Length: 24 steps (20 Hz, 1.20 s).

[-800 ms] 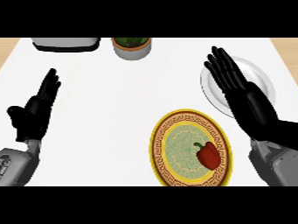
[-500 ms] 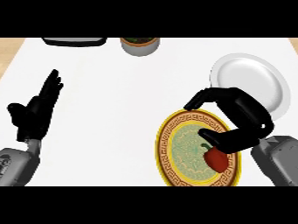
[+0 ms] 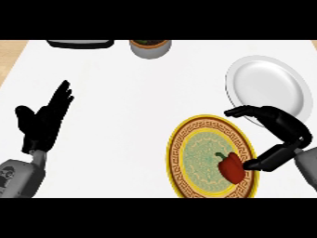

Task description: Pick the bell pepper from the plate and place it in the plate

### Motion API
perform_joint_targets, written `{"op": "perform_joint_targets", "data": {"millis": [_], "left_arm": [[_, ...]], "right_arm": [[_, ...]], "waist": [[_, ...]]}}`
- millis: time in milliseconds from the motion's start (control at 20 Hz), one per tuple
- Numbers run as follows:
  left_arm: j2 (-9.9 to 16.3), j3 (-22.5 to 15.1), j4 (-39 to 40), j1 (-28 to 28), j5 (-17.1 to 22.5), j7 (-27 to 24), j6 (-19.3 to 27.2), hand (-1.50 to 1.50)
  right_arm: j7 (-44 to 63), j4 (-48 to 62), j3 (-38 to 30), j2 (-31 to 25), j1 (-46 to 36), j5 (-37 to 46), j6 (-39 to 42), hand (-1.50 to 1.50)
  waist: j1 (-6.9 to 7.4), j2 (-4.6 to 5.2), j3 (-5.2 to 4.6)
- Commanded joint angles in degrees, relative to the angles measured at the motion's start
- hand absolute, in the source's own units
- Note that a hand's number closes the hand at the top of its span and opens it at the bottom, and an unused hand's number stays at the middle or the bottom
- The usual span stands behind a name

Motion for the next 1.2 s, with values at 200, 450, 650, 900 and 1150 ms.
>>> {"op": "perform_joint_targets", "data": {"millis": [200,450,650,900,1150], "left_arm": [[1.56,1.01,-3.63,0.93,0.16,3.71,-0.86,0.0],[-1.31,0.66,-2.35,0.09,-1.95,3.77,0.45,0.0],[-0.94,3.76,2.37,1.56,-0.67,-0.79,-3.26,0.0],[-0.84,3.9,0.1,0.42,-2.73,2.33,-2.07,0.0],[-3.96,3.0,-0.78,1.31,-5.43,3.22,-0.63,0.0]], "right_arm": [[-19.36,11.59,6.07,-5.28,-3.85,18.33,1.56,-1.5],[-23.68,19.33,7.69,-4.73,-9.34,23.92,-0.99,-1.5],[-19.39,15.61,10.12,-6.5,-11.02,26.64,-0.24,-1.5],[-15.62,14.26,14.2,-6.11,-11.61,32.42,-1.47,-1.5],[-13.35,11.9,15.36,-4.09,-9.08,40.29,-9.21,-1.5]], "waist": [[-0.1,-0.64,-0.08],[-0.81,-0.57,-0.15],[-1.34,-0.69,-0.25],[-1.44,-0.77,-0.22],[-1.7,-0.83,-0.22]]}}
